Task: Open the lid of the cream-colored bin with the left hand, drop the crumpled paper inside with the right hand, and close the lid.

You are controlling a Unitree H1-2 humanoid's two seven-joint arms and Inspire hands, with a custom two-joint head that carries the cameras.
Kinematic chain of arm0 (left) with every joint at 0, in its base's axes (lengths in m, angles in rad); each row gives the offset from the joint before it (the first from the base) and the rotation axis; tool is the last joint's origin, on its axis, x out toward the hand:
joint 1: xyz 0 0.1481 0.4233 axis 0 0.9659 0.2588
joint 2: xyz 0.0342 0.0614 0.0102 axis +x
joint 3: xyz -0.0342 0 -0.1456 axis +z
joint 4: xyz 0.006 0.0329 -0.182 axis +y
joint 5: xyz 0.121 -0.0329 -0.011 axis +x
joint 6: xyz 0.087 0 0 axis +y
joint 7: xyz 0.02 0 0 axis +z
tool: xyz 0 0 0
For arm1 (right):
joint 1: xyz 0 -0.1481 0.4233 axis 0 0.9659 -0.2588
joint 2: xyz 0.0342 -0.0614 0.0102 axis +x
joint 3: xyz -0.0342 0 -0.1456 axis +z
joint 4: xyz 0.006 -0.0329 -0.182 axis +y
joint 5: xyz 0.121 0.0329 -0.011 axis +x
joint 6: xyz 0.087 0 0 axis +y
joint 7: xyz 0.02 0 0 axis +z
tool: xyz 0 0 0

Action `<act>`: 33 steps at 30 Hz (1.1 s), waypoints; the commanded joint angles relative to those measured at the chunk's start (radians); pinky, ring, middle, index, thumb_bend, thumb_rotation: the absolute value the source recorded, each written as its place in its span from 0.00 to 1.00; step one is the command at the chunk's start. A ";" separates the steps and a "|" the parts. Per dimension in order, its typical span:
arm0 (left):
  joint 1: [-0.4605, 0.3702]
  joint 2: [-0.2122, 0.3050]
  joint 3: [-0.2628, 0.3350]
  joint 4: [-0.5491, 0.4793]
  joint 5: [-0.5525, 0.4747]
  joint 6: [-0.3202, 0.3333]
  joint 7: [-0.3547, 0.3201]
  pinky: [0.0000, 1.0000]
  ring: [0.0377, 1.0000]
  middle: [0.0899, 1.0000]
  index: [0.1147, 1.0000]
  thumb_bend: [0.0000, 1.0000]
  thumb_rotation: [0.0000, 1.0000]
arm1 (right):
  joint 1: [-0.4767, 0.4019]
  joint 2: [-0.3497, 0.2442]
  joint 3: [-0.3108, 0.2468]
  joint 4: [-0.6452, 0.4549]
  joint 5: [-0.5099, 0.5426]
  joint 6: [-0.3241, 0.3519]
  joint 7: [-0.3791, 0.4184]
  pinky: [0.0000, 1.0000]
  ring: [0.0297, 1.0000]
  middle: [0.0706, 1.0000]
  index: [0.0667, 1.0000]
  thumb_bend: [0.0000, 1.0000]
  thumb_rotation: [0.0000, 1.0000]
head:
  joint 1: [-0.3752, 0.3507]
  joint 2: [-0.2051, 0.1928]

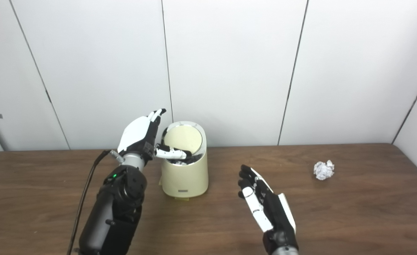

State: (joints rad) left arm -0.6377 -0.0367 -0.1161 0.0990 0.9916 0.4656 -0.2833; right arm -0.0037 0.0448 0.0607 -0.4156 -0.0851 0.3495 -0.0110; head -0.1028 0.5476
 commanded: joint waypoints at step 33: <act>-0.052 0.025 0.002 -0.002 -0.114 0.003 0.031 1.00 1.00 1.00 0.97 0.72 0.84 | -0.036 0.008 0.006 -0.006 0.007 -0.046 0.002 0.79 0.85 0.87 0.85 0.15 0.74 | -0.007 -0.015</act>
State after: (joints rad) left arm -0.6198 -0.0222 -0.1032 0.0949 0.8655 0.4657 -0.2841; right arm -0.0059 0.0493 0.0623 -0.4027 -0.0826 0.3499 -0.0107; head -0.1089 0.5308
